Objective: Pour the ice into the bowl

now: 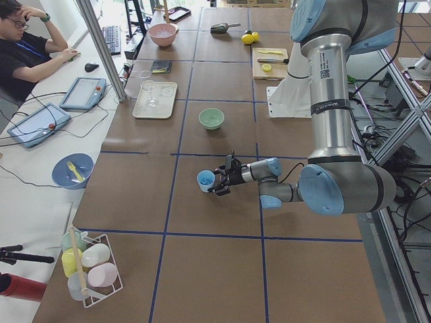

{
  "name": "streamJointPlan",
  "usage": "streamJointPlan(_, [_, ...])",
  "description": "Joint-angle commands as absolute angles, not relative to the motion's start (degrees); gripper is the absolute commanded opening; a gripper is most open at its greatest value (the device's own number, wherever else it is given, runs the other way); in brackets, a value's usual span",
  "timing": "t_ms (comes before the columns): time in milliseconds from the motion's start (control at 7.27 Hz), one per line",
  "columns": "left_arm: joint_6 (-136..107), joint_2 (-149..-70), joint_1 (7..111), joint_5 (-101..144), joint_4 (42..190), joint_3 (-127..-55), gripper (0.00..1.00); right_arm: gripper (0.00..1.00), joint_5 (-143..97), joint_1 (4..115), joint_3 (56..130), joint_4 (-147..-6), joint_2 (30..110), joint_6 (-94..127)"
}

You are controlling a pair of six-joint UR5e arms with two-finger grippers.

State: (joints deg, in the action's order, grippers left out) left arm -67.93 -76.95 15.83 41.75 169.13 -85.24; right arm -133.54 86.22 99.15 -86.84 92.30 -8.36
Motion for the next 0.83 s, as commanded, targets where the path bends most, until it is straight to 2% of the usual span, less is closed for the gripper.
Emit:
streamJointPlan(0, [-68.2, -77.34, 19.76, 41.92, 169.1, -84.73, 0.97, 1.0, -133.51, 86.22, 99.05, -86.84, 92.02, -8.26])
streamJointPlan(275, [-69.25, -77.52, 20.48, 41.92, 169.01, -84.55, 0.97, 1.0, -133.51, 86.22, 99.05, -86.84, 92.02, -8.26])
streamJointPlan(688, [-69.26, -81.91, 20.48, 41.84, 169.01, -80.69, 0.97, 1.0, -133.51, 86.22, 98.97, -86.84, 92.02, -8.35])
